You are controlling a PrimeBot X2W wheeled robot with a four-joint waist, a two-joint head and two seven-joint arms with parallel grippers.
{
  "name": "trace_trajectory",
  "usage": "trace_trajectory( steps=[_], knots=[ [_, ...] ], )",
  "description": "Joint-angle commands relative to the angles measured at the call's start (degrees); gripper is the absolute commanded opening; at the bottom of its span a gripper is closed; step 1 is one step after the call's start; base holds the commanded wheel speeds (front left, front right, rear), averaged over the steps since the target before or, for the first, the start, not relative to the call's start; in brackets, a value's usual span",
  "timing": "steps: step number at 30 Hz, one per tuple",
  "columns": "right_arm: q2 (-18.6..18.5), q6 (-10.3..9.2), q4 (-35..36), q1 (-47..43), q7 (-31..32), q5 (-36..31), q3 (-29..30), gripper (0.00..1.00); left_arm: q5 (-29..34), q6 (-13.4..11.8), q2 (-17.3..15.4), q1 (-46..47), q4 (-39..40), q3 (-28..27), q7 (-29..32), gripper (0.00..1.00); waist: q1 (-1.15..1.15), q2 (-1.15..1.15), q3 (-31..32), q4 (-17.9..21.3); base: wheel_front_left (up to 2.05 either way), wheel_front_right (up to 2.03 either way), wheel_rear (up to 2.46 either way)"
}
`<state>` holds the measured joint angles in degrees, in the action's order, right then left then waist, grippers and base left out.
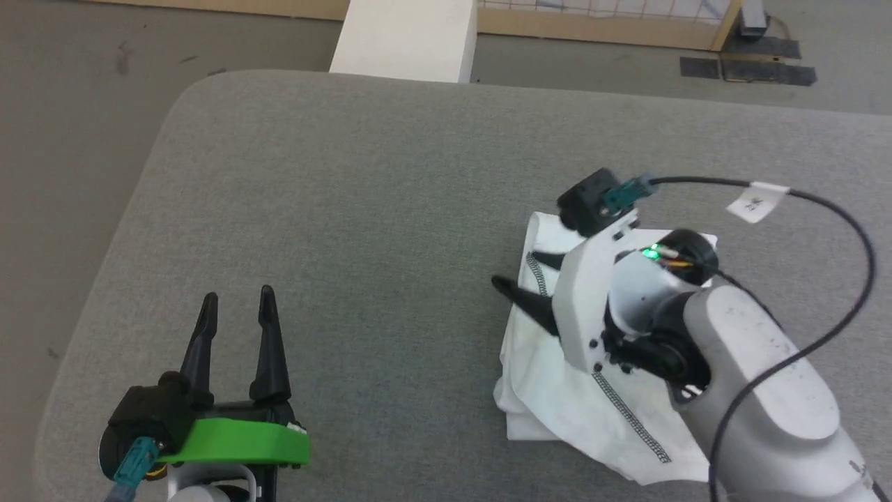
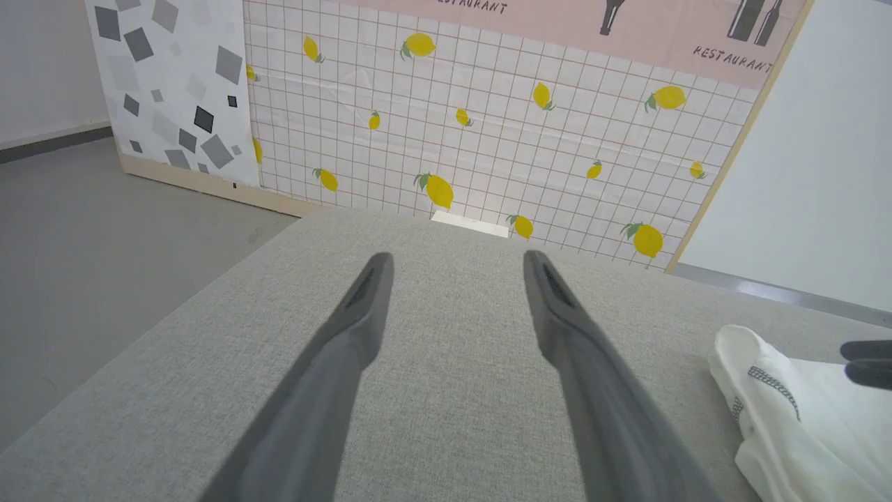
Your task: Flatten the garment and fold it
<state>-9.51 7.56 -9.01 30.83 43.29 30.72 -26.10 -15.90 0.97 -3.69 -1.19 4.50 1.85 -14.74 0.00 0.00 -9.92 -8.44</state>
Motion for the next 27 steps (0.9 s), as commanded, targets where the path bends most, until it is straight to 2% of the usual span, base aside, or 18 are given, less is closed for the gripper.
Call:
trace_trajectory(
  steps=[1, 6, 10, 12, 18, 23, 27],
  knots=[
    [-0.3, -0.08, 1.3, 0.5, -1.3, 0.1, 1.6, 1.0, 0.6, 0.3, 0.1, -0.3, 0.2, -0.3, -0.3, 1.0, 0.0, 0.0, 1.2, 1.4, 0.0, 0.0, 0.0],
    [-2.3, -0.08, 4.8, -3.4, -5.4, -6.5, 11.4, 1.0, 1.2, 0.3, -0.1, -0.8, 0.5, -0.9, -0.3, 1.0, 0.0, 0.0, 2.3, 3.3, 0.0, 0.0, 0.0],
    [-1.8, -0.08, 5.8, -9.5, -4.9, -12.9, 19.4, 1.0, 1.8, 0.2, -0.1, -1.1, 1.0, -1.1, -0.3, 1.0, 0.0, 0.0, 2.4, 4.3, 0.0, 0.0, 0.0],
    [-1.2, -0.08, 5.9, -12.8, -3.9, -15.7, 21.5, 1.0, 1.9, 0.3, -0.1, -1.1, 1.1, -1.0, -0.3, 1.0, 0.0, 0.0, 2.2, 4.6, 0.0, 0.0, 0.0],
    [0.3, -0.08, 5.5, -20.2, -0.9, -22.6, 21.4, 1.0, 2.1, 0.8, 0.0, -0.4, 0.7, -0.4, -0.3, 1.0, 0.0, 0.0, 1.0, 4.2, 0.0, 0.0, 0.0],
    [1.8, -0.08, 3.3, -22.9, 0.3, -23.6, 21.2, 1.0, 2.1, 1.0, 0.1, -0.2, 0.2, -0.2, -0.3, 1.0, 0.0, 0.0, 0.6, 3.5, 0.0, 0.0, 0.0],
    [1.4, -0.08, 0.7, -23.4, 0.8, -24.6, 21.5, 1.0, 2.0, 1.2, 0.1, -0.3, -0.1, -0.2, -0.3, 1.0, 0.0, 0.0, 0.6, 3.1, 0.0, 0.0, 0.0]
  ],
)
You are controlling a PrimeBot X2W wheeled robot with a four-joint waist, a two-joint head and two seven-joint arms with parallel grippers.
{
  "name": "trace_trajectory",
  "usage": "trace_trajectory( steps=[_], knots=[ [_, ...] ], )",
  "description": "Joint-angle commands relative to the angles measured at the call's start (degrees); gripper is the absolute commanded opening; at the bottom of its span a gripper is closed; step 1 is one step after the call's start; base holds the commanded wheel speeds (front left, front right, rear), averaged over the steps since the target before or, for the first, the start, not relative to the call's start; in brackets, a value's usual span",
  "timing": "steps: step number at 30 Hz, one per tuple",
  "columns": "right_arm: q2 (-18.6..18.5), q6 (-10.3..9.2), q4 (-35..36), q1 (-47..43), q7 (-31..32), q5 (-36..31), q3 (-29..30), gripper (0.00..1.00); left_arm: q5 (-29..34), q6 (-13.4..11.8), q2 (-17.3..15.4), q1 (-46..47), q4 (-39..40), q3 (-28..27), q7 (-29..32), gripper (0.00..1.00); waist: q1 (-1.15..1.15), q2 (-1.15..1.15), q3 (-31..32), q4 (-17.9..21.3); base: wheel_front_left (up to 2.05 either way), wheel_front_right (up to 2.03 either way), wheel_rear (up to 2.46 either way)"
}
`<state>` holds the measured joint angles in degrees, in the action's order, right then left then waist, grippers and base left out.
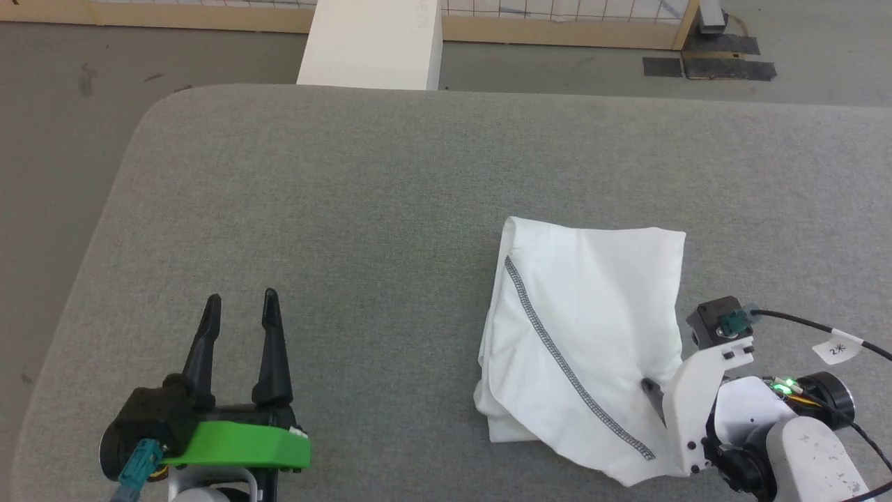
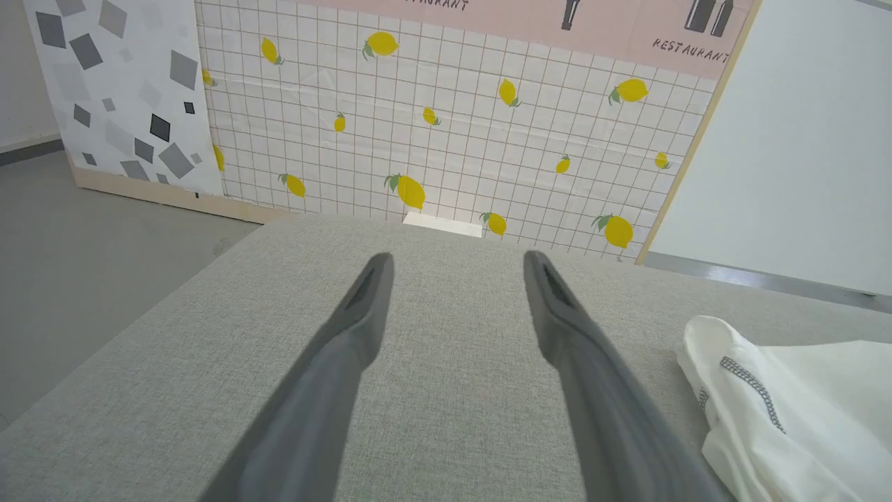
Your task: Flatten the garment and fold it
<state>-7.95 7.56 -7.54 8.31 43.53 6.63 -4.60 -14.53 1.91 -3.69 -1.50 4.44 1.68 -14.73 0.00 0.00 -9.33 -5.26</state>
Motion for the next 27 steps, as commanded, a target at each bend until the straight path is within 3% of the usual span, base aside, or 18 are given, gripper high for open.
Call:
trace_trajectory(
  steps=[1, 2, 3, 5, 9, 13, 20, 27],
  knots=[
    [-0.4, -0.08, -1.4, -1.0, 0.6, -0.6, 0.0, 1.0, 0.7, 0.3, 0.1, 0.0, -0.2, 0.0, -0.3, 1.0, 0.0, 0.0, 0.1, -0.2, 0.0, 0.0, 0.0],
    [-0.4, -0.08, -2.0, -1.0, 0.8, -0.5, 0.1, 1.0, 0.7, 0.3, 0.1, 0.0, -0.2, 0.0, -0.3, 1.0, 0.0, 0.0, 0.1, -0.2, 0.0, 0.0, 0.0],
    [-0.6, -0.08, -2.7, -0.9, 1.2, -0.3, 0.1, 0.53, 0.6, 0.3, 0.1, -0.1, -0.3, 0.0, -0.3, 1.0, 0.0, 0.0, 0.1, -0.2, 0.0, 0.0, 0.0],
    [-1.1, -0.08, -3.4, -0.5, 1.1, 0.2, -0.3, 0.0, 0.6, 0.3, 0.2, -0.1, -0.4, -0.1, -0.3, 1.0, 0.0, 0.0, 0.2, -0.1, 0.0, 0.0, 0.0],
    [-2.9, -0.08, -3.6, 1.1, 0.4, 1.7, -2.3, 0.0, 0.6, 0.2, 0.2, -0.2, -0.2, -0.3, -0.3, 1.0, 0.0, 0.0, 0.3, 0.9, 0.0, 0.0, 0.0],
    [-5.8, -0.08, -3.0, 4.4, 0.5, 3.8, -7.3, 0.0, 0.7, -0.2, -0.1, -1.0, 0.4, -1.1, -0.3, 1.0, 0.0, 0.0, -0.2, 4.5, 0.0, 0.0, 0.0],
    [-12.3, -0.08, -3.1, 13.3, 2.4, 9.9, -18.7, 0.0, 0.8, -0.6, -0.9, -0.5, 2.0, -2.2, -0.3, 1.0, 0.0, 0.0, -3.6, 15.8, 0.0, 0.0, 0.0],
    [-14.9, -0.08, -8.6, 22.2, 0.8, 14.4, -21.8, 0.0, 2.0, -0.8, -2.6, 2.4, 3.2, -2.2, 0.7, 1.0, 0.0, 0.0, -8.0, 26.0, 0.0, 0.0, 0.0]
  ],
)
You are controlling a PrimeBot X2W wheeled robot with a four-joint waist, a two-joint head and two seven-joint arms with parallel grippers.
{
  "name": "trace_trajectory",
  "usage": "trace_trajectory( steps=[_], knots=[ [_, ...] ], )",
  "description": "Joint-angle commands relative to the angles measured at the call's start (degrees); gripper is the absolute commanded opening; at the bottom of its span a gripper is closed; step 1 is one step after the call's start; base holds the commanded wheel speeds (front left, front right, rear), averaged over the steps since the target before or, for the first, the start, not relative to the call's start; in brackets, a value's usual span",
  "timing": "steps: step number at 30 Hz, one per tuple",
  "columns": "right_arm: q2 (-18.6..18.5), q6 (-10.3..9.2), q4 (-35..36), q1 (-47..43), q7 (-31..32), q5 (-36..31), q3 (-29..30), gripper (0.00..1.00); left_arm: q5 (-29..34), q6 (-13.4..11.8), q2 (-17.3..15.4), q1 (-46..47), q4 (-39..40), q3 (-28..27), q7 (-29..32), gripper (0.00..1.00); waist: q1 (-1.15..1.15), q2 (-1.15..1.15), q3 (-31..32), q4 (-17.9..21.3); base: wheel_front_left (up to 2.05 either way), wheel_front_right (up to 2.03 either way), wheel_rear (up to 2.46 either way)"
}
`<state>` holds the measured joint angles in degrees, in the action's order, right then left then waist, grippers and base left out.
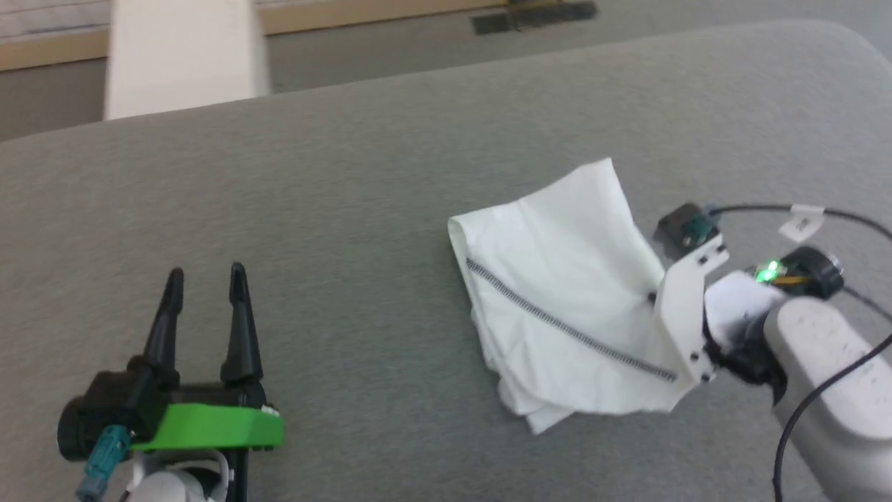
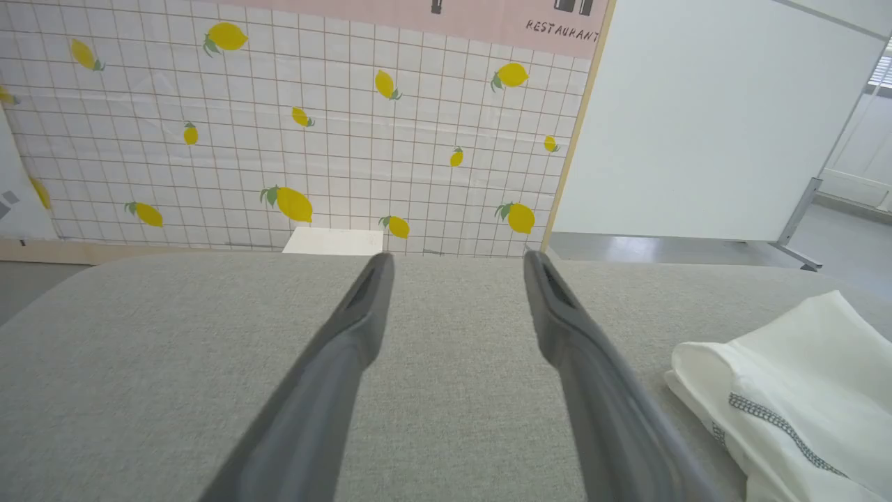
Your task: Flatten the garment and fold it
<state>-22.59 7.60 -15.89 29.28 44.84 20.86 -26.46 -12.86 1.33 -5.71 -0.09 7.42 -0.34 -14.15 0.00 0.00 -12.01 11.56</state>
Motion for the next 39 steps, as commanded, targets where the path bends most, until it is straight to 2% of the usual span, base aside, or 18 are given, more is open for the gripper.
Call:
trace_trajectory(
  steps=[1, 6, 12, 19, 31, 32, 33, 39],
  knots=[
    [-0.5, -0.11, -1.6, 2.8, -1.1, 0.3, 0.3, 0.0, 0.5, -0.3, -0.9, 1.4, 0.7, -0.3, 0.4, 1.0, 0.0, 0.0, -6.2, 10.3, 0.0, 0.0, 0.0],
    [-2.4, -0.11, -7.6, 9.0, -3.7, -0.1, 2.4, 0.0, 1.3, -0.3, -2.6, 3.7, 3.2, -0.1, 2.5, 1.0, 0.0, 0.0, -11.1, 12.7, 0.0, 0.0, 0.0],
    [-6.6, -0.11, -13.6, 13.5, -7.4, -1.4, 7.9, 0.0, 2.1, -0.2, -4.2, 6.1, 6.2, 0.1, 4.9, 1.0, 0.0, 0.0, -17.3, 11.0, 0.0, 0.0, 0.0],
    [-11.2, -0.11, -19.4, 16.9, -10.1, -6.0, 18.5, 0.0, 2.9, -1.1, -6.1, 6.6, 10.3, -1.2, 7.2, 1.0, 0.0, 0.0, -22.9, 8.1, 0.0, 0.0, 0.0],
    [-12.3, -0.11, -23.7, 19.6, -12.4, -17.0, 38.5, 0.0, 3.1, -1.7, -8.2, 5.8, 14.2, -2.5, 9.3, 1.0, 0.0, 0.0, -26.1, 4.7, 0.0, 0.0, 0.0],
    [-11.9, -0.11, -23.5, 19.9, -13.5, -17.8, 40.4, 0.38, 3.2, -1.7, -8.3, 5.8, 14.4, -2.6, 9.4, 1.0, 0.0, 0.0, -26.2, 4.5, 0.0, 0.0, 0.0],
    [-11.7, -0.11, -23.3, 20.0, -14.4, -18.8, 41.8, 1.0, 3.2, -1.7, -8.4, 5.7, 14.5, -2.6, 9.4, 1.0, 0.0, 0.0, -26.2, 4.4, 0.0, 0.0, 0.0],
    [-9.2, -0.11, -23.4, 20.2, -14.5, -23.7, 46.0, 1.0, 2.9, -1.9, -8.4, 5.2, 13.8, -2.6, 8.8, 1.0, 0.0, 0.0, -24.3, 4.0, 0.0, 0.0, 0.0]
  ],
)
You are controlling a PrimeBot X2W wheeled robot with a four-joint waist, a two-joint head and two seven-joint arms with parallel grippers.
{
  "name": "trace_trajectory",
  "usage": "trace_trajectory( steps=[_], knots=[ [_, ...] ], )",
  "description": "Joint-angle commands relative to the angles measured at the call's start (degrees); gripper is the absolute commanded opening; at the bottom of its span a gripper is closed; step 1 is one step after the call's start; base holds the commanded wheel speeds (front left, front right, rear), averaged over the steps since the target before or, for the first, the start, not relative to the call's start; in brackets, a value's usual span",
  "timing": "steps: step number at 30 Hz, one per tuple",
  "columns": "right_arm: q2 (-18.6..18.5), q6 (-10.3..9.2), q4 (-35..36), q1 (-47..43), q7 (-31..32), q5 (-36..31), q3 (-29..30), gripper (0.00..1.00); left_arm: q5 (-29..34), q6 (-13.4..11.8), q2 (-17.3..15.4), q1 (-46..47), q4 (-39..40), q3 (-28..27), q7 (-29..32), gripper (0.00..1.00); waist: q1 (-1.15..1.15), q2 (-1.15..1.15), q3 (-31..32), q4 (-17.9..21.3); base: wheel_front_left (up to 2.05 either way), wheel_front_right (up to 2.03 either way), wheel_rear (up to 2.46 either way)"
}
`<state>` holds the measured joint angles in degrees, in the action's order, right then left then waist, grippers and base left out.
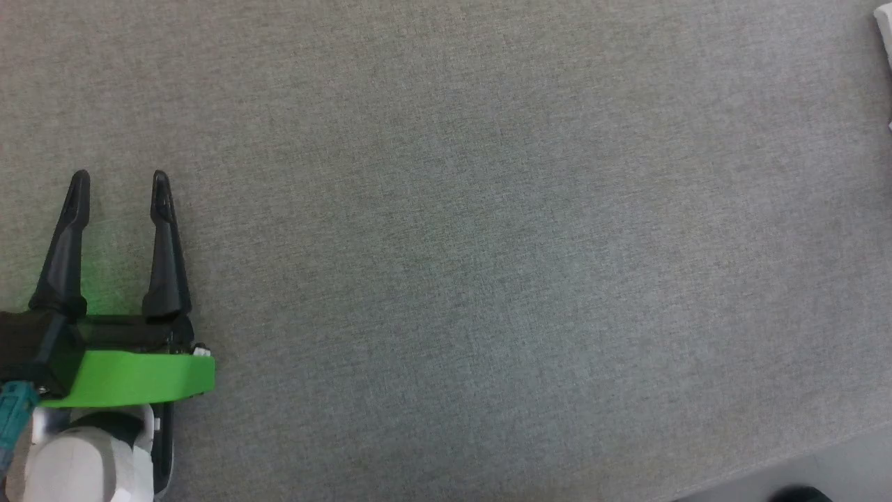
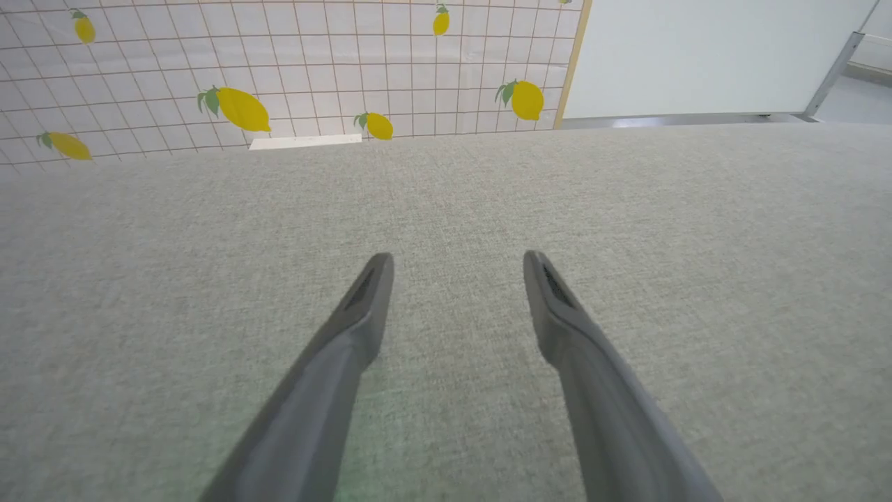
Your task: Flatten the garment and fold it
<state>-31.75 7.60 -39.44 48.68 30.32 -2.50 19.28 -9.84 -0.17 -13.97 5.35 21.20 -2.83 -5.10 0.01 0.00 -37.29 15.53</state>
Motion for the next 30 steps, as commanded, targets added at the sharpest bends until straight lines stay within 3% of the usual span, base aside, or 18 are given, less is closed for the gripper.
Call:
trace_trajectory(
  steps=[1, 6, 12, 21, 30],
  knots=[
    [0.3, -0.11, 0.6, 0.7, -0.2, -0.8, 0.5, 1.0, -0.3, -0.4, 0.0, -0.4, -0.3, 0.0, -0.5, 1.0, -0.01, 0.0, 1.8, -0.1, 0.0, 0.0, 0.0],
    [1.8, -0.11, 4.4, 0.9, -2.9, -0.3, -0.9, 1.0, -1.0, -0.6, 1.2, -1.2, -2.3, 0.7, -2.3, 1.0, -0.01, 0.0, 6.7, -0.8, 0.0, 0.0, 0.0],
    [4.9, -0.11, 13.9, 0.4, -9.0, 6.3, -4.6, 1.0, -2.5, -0.8, 2.9, -1.9, -5.9, 1.2, -4.9, 1.0, -0.01, 0.0, 14.5, -3.1, 0.0, 0.0, 0.0],
    [14.6, -0.11, 32.2, -6.0, -22.1, 19.7, -10.9, 1.0, -4.4, -0.9, 4.6, -2.6, -11.7, 1.7, -6.5, 1.0, -0.01, 0.0, 24.1, -8.2, 0.0, 0.0, 0.0],
    [26.7, -0.11, 38.8, -16.9, -35.7, 20.6, -12.8, 1.0, -5.4, -0.9, 5.6, 0.0, -16.1, 2.8, -6.5, 1.0, -0.01, 0.0, 28.9, -13.7, 0.0, 0.0, 0.0]
  ],
)
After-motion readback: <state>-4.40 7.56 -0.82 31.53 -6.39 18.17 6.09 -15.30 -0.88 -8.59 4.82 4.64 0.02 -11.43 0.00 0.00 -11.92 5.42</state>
